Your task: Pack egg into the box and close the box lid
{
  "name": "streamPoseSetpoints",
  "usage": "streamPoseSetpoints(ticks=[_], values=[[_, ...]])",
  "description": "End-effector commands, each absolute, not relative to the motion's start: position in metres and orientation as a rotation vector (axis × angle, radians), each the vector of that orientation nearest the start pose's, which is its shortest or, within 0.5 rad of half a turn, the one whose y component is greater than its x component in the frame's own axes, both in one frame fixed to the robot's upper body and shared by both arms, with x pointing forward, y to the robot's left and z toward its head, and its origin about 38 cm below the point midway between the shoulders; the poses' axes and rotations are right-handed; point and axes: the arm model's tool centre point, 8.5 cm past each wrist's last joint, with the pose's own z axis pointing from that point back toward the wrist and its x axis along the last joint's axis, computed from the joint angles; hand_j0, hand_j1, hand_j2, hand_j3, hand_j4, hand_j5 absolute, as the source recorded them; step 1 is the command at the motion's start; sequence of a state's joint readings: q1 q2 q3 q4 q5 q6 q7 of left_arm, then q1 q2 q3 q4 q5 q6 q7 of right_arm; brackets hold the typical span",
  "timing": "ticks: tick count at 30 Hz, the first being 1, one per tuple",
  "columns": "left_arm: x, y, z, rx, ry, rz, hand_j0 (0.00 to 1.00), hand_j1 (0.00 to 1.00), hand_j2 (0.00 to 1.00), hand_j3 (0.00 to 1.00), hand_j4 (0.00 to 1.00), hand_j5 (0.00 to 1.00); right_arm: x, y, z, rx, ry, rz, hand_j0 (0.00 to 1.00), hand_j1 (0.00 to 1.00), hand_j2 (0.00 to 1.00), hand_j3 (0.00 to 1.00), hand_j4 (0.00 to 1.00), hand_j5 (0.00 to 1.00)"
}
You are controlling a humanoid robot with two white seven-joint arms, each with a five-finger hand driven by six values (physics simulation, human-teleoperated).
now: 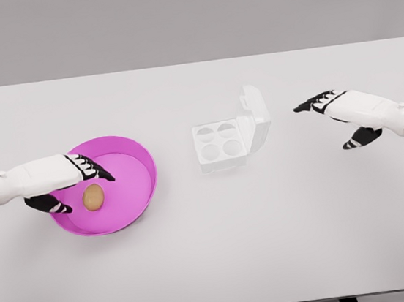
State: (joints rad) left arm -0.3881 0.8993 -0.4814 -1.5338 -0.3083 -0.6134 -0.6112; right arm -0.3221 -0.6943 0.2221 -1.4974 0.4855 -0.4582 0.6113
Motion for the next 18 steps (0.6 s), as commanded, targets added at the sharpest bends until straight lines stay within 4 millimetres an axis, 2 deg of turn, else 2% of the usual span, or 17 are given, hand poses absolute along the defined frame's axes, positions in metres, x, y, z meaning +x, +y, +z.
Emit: streamPoseSetpoints(ticks=[1,18], values=[[0.3818,0.3343,0.1733,0.221,-1.301,-2.056,0.89,0.89,0.89,0.89,0.89,0.89,0.4115,-0.3421,0.1718,-0.452,-1.323,1.779,1.00,1.00,1.00,1.00,1.00,1.00],[0.3839,0.3348,0.1728,0.260,-1.268,-2.095,0.88,0.88,0.88,0.88,0.88,0.88,0.4099,-0.3452,0.1742,-0.458,-1.323,1.799,1.00,1.00,1.00,1.00,1.00,1.00]])
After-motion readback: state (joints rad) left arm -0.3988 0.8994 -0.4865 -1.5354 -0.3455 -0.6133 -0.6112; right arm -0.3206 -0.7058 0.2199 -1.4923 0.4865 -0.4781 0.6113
